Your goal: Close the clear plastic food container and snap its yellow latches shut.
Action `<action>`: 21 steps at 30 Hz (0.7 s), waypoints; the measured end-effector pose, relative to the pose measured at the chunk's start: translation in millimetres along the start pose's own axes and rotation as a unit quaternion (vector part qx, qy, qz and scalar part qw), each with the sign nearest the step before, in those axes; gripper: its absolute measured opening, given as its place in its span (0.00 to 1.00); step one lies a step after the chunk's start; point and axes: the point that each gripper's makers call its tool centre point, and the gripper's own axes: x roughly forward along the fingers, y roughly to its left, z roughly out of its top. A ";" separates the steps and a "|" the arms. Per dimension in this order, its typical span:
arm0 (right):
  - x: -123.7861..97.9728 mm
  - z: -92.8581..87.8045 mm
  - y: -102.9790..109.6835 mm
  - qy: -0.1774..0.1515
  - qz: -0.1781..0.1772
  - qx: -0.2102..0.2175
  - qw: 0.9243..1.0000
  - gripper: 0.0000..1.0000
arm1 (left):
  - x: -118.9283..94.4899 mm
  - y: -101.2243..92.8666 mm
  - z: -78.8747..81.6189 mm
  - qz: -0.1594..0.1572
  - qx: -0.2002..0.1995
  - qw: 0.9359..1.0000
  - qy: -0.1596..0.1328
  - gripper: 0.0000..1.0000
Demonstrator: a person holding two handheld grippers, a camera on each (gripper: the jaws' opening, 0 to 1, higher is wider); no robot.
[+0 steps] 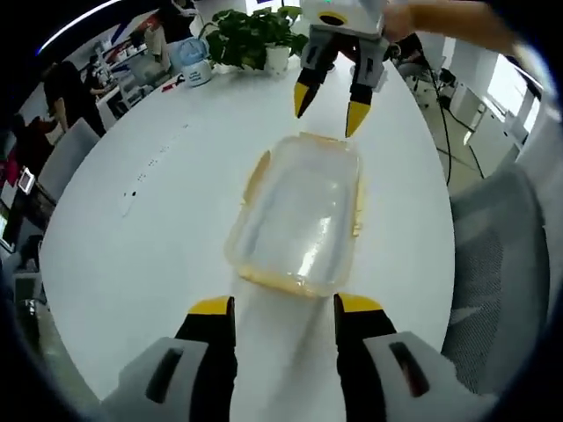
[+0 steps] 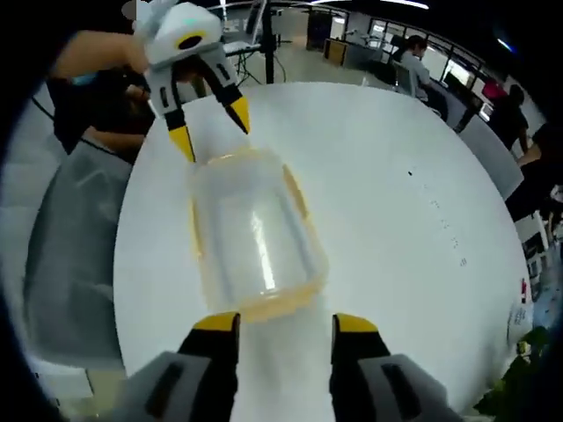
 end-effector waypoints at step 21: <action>10.4 7.3 3.2 -0.015 -0.023 0.210 0.977 0.35 | 6.3 5.0 11.7 0.028 -0.173 0.984 -0.037 0.44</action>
